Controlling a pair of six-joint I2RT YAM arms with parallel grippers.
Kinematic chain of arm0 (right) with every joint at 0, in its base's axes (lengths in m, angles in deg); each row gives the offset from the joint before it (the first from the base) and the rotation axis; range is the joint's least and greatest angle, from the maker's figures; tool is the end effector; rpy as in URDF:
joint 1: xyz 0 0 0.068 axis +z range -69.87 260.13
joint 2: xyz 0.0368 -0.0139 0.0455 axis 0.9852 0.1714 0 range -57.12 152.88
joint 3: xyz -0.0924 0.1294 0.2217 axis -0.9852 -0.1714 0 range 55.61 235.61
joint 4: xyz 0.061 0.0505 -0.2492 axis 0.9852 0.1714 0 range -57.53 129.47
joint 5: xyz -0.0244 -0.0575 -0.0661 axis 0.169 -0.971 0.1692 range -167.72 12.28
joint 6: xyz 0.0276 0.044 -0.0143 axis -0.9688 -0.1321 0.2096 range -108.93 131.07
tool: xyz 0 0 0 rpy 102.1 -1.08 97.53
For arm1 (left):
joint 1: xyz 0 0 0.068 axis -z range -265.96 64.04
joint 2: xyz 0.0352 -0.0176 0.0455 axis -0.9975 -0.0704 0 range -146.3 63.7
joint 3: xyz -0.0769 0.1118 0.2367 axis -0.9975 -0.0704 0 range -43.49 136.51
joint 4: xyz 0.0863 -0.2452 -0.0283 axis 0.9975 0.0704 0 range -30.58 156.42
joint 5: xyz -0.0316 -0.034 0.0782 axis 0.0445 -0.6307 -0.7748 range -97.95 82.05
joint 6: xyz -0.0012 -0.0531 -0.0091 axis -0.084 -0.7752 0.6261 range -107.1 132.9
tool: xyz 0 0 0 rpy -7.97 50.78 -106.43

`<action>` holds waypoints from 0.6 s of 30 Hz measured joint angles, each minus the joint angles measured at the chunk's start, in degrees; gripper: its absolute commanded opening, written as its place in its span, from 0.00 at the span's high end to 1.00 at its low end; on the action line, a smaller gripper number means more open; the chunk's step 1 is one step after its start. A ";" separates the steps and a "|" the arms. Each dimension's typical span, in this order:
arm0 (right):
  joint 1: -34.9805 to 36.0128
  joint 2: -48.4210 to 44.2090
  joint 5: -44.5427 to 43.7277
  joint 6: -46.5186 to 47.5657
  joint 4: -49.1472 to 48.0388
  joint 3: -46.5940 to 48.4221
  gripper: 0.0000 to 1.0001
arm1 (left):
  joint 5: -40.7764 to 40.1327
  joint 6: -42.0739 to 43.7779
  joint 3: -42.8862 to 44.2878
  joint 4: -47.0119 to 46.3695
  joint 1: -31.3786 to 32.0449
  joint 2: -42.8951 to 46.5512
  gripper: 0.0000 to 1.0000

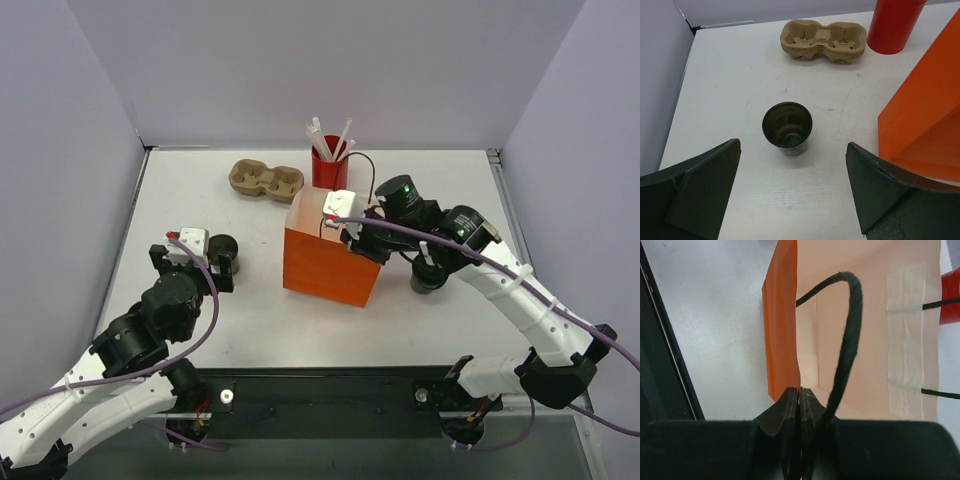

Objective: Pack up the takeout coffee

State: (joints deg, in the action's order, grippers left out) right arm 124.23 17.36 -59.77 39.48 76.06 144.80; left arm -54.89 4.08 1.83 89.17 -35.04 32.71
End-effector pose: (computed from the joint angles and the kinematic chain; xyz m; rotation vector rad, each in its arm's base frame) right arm 0.1832 0.1926 0.4361 -1.3838 1.5594 0.4921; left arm 0.0901 -0.0699 0.3422 0.0843 1.7512 -0.0047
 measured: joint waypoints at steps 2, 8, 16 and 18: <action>2.49 0.35 -2.34 1.33 -1.03 -1.05 1.00 | -0.07 -0.02 0.00 0.00 0.00 -0.02 0.04; 5.84 0.42 -4.90 4.50 -3.23 -5.40 1.00 | -0.20 -0.02 0.00 0.00 0.00 -0.13 0.04; 6.25 1.29 -6.84 5.09 -4.31 -6.19 1.00 | -0.20 -0.04 0.00 0.00 0.00 -0.35 0.04; 6.25 1.29 -7.17 5.09 -4.50 -6.23 0.88 | -0.20 -0.07 0.00 0.02 0.00 -0.39 0.04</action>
State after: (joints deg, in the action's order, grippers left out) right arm 130.48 18.65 -66.94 44.57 71.56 138.57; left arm -55.09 4.01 1.83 89.20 -35.04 32.32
